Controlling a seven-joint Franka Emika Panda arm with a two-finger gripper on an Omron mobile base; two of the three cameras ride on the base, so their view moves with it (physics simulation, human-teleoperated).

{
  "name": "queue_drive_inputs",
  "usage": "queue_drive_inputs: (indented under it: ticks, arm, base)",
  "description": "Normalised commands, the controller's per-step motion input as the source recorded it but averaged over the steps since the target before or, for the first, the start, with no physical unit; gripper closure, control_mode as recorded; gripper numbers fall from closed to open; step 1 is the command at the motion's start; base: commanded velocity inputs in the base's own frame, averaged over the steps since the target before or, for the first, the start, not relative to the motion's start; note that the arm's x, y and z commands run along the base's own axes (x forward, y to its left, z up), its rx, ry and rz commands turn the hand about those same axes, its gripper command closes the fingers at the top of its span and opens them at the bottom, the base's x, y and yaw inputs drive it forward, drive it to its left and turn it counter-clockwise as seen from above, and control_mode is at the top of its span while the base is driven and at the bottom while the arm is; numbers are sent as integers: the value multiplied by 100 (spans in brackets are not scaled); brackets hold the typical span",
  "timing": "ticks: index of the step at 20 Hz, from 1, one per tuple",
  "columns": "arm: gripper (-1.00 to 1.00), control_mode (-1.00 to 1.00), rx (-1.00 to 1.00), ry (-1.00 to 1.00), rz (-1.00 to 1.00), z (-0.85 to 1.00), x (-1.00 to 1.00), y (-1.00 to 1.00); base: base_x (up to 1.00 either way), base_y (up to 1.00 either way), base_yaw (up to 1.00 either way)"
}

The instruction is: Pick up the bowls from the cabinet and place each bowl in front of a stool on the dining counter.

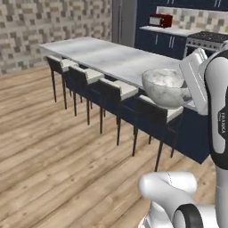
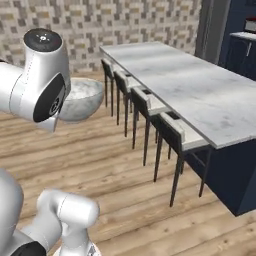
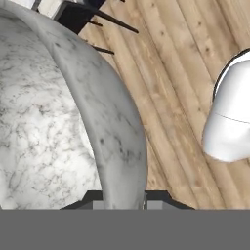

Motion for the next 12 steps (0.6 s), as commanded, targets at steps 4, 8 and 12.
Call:
queue_drive_inputs:
  ticks: [4,8,12]
  arm:
    - [100,100,0,0,0,0,0,0]
    - [100,100,0,0,0,0,0,0]
    - [100,100,0,0,0,0,0,0]
  base:
    - [67,100,-50]
    - [67,90,-63]
    - [47,67,-75]
